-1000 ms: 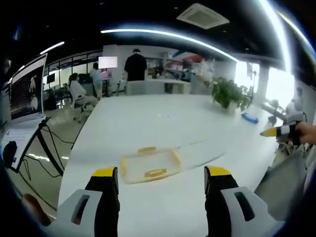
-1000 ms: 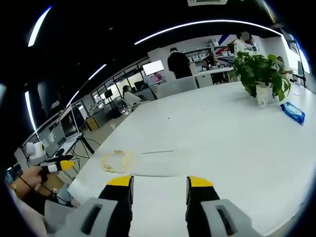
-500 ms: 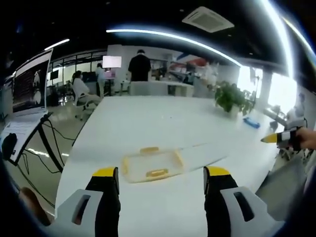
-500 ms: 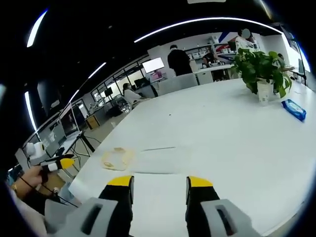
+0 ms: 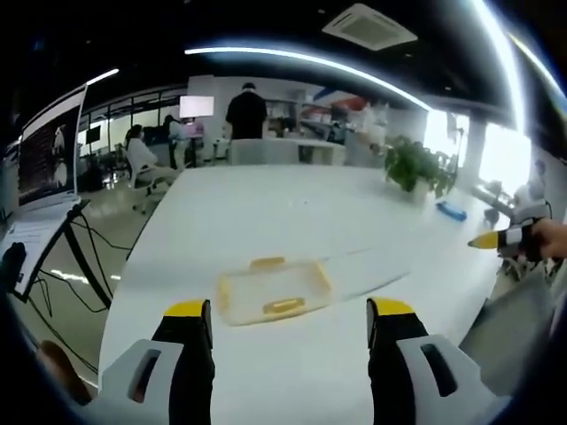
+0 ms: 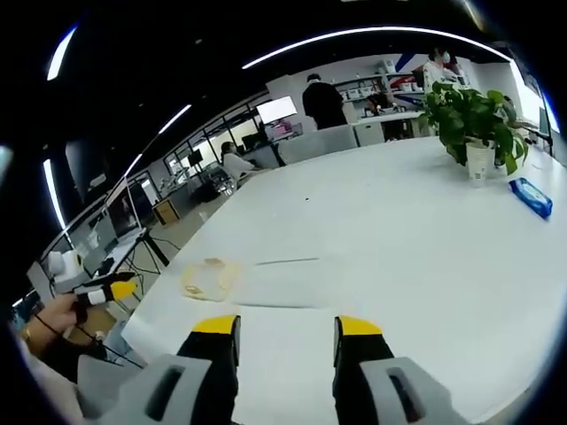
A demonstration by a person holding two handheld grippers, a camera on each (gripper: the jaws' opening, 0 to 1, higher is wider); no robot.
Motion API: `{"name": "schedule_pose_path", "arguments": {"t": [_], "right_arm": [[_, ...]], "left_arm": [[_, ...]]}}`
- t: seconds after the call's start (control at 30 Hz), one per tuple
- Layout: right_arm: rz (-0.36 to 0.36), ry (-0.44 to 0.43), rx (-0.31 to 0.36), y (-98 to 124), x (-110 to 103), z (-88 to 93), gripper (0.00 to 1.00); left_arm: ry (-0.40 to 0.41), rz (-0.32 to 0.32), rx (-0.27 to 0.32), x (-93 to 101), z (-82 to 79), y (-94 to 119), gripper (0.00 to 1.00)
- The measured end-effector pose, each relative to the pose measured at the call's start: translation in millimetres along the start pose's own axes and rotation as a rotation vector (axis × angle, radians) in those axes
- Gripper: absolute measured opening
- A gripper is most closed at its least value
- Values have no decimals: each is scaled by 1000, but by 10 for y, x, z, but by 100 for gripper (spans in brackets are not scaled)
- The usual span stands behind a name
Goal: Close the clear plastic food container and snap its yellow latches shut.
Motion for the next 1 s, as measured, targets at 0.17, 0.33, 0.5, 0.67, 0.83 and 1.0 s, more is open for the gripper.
{"name": "schedule_pose_path", "arguments": {"t": [0.17, 0.33, 0.5, 0.67, 0.83, 1.0], "right_arm": [[-2, 2, -10, -79, -2, -14, 40], [-10, 0, -23, -194, -23, -41, 40], [-29, 28, -44, -332, -69, -108, 39], [-47, 24, -33, -462, -138, -218, 39], [-82, 33, -21, -609, -275, -322, 39], [-105, 54, -29, -816, -402, -397, 38]], "left_arm": [[4, 5, -10, -15, 22, -24, 69], [14, -1, -36, -88, 81, -69, 68], [-3, 3, -55, -168, 65, -144, 68], [-8, 5, -61, -238, 30, -257, 67], [-18, 11, -68, -289, -3, -405, 66], [-42, 28, -75, -295, -31, -541, 65]]}}
Point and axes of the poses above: the point that each gripper's makers call its tool centre point, and the gripper's own axes: y roughly backward along the fingers, x roughly to its right, z roughly out of its underside, the point moved 7 cm from there along y, roughly backward along the fingers, and after that the axes turned 9 degrees about -y, right-handed, at the moved point
